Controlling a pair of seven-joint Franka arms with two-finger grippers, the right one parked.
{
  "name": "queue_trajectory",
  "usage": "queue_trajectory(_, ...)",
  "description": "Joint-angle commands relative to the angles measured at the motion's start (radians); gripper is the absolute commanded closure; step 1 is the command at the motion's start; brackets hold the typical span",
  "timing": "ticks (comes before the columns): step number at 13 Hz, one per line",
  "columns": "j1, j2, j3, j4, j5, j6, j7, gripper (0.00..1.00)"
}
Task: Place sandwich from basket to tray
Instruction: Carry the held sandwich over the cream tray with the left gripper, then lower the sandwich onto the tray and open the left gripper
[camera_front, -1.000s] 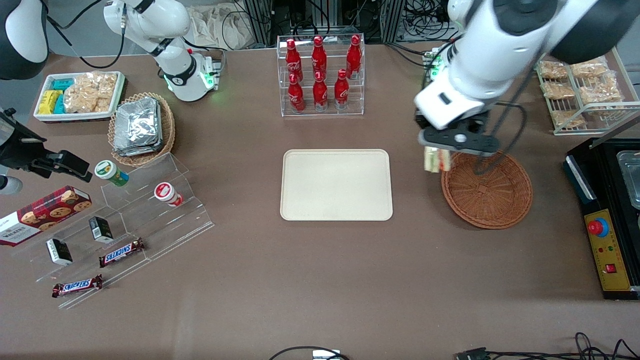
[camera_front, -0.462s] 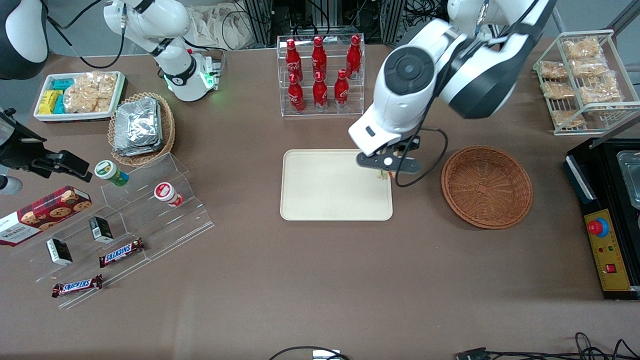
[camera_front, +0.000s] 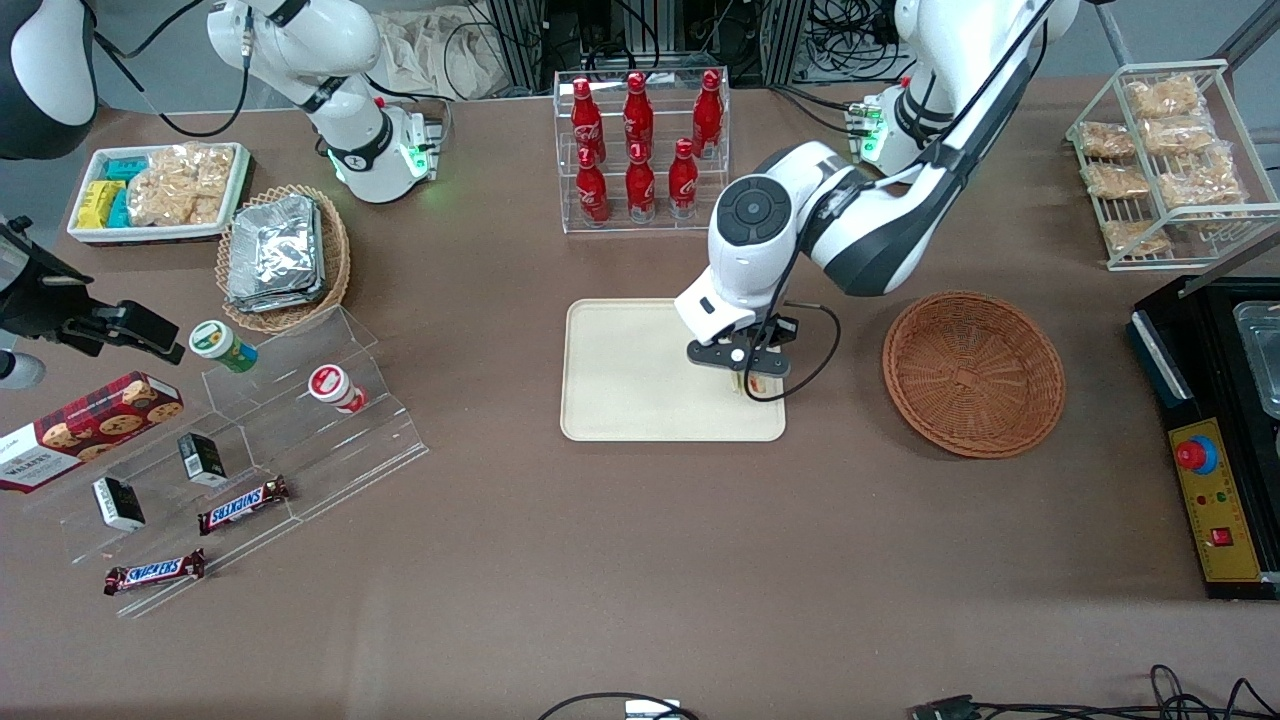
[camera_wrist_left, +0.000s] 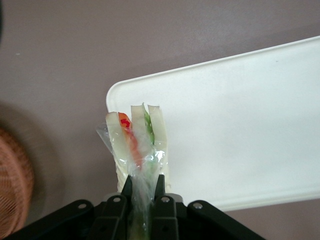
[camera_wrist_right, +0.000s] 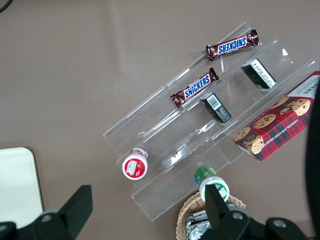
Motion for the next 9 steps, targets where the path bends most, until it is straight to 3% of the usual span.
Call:
queue_trajectory(1, 0.014, 0.028, 0.005, -0.090, 0.056, 0.139, -0.085, 0.83)
queue_trajectory(5, 0.014, 0.117, 0.021, -0.107, 0.188, 0.220, -0.206, 0.83)
queue_trajectory(9, 0.014, 0.150, 0.037, -0.105, 0.225, 0.246, -0.249, 0.83)
